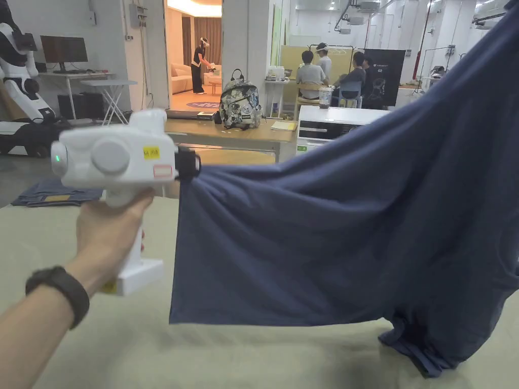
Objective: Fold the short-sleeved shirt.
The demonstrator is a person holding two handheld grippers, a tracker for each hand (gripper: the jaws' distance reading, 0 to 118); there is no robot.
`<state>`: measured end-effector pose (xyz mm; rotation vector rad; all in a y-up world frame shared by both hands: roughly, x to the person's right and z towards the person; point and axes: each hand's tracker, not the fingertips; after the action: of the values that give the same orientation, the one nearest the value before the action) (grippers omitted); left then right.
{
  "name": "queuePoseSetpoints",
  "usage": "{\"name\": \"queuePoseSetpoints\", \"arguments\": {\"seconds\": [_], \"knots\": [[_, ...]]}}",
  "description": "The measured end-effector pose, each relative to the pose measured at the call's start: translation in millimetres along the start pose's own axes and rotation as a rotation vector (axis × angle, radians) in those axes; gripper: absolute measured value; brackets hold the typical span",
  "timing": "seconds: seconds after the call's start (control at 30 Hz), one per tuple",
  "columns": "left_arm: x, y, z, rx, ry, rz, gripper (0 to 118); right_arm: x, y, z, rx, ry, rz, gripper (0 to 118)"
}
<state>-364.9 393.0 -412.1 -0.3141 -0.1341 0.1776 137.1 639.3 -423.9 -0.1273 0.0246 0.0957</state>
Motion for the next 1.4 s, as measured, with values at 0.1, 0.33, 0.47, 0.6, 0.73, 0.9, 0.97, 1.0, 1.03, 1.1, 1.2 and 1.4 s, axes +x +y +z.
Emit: {"name": "queuePoseSetpoints", "arguments": {"seconds": [0.1, 0.33, 0.47, 0.6, 0.73, 0.9, 0.97, 1.0, 1.03, 1.1, 1.2, 1.4], "knots": [[-3, -46, -3, -0.058, -0.016, 0.010, 8, -2, -32, 16, -0.029, 0.075, -0.007, 0], [0, -126, 74, -0.067, -0.030, 0.026, 8, 12, -89, 104, -0.075, 0.166, 0.025, 0], [-8, -174, 139, -0.059, -0.048, 0.044, 8, 22, -141, 190, -0.088, 0.192, 0.017, 0], [-18, -242, 201, -0.087, -0.039, 0.098, 8, 30, -215, 243, -0.191, 0.272, -0.039, 0], [-39, -308, 254, -0.166, -0.034, 0.165, 8, 40, -297, 274, -0.285, 0.242, -0.055, 0], [-54, -362, 276, -0.274, -0.001, 0.193, 8, 47, -378, 264, -0.458, 0.254, -0.146, 0], [-56, -377, 272, -0.325, 0.023, 0.200, 8, 44, -408, 257, -0.481, 0.240, -0.186, 0], [-57, -383, 270, -0.345, 0.039, 0.187, 15, 44, -424, 251, -0.499, 0.234, -0.192, 0], [-56, -388, 265, -0.363, 0.066, 0.166, 27, 42, -439, 247, -0.511, 0.201, -0.188, 0], [-55, -390, 268, -0.368, 0.085, 0.143, 56, 40, -464, 243, -0.539, 0.170, -0.179, 39], [-38, -369, 280, -0.326, 0.077, 0.114, 64, 43, -489, 239, -0.593, 0.150, -0.186, 61], [14, -291, 316, -0.046, 0.104, 0.049, 64, 34, -467, 254, -0.510, 0.102, -0.164, 61]]}}
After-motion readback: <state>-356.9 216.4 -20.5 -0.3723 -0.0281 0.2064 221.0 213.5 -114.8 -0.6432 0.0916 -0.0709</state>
